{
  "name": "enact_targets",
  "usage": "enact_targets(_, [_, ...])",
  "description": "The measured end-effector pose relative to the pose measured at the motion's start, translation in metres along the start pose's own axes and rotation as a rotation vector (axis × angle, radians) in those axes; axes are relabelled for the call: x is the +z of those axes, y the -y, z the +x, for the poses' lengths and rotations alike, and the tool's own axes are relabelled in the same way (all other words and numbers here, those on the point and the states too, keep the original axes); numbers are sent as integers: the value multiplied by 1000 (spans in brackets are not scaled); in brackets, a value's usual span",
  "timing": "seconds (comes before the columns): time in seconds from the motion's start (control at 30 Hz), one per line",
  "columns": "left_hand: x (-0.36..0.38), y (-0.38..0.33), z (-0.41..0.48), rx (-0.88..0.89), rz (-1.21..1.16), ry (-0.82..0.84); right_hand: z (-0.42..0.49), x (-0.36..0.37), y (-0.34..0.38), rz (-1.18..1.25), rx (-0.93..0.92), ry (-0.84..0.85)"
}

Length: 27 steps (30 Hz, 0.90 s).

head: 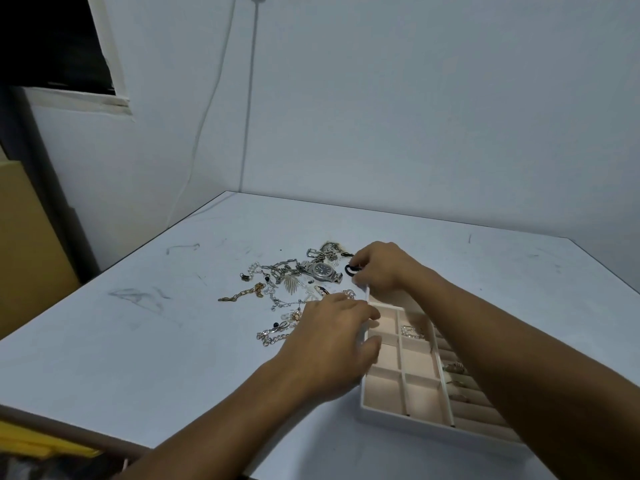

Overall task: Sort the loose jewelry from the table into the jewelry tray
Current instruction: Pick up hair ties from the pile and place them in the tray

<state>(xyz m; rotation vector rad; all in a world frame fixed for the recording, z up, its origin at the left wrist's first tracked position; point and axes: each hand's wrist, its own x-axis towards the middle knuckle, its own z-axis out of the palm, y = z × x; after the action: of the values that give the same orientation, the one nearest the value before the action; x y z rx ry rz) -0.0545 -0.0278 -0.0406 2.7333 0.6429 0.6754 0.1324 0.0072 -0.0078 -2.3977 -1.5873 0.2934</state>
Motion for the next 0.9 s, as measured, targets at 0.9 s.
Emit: enact_targets(0.9, [12, -12, -10, -210, 46, 33, -122, -25, -16, 189, -70, -48])
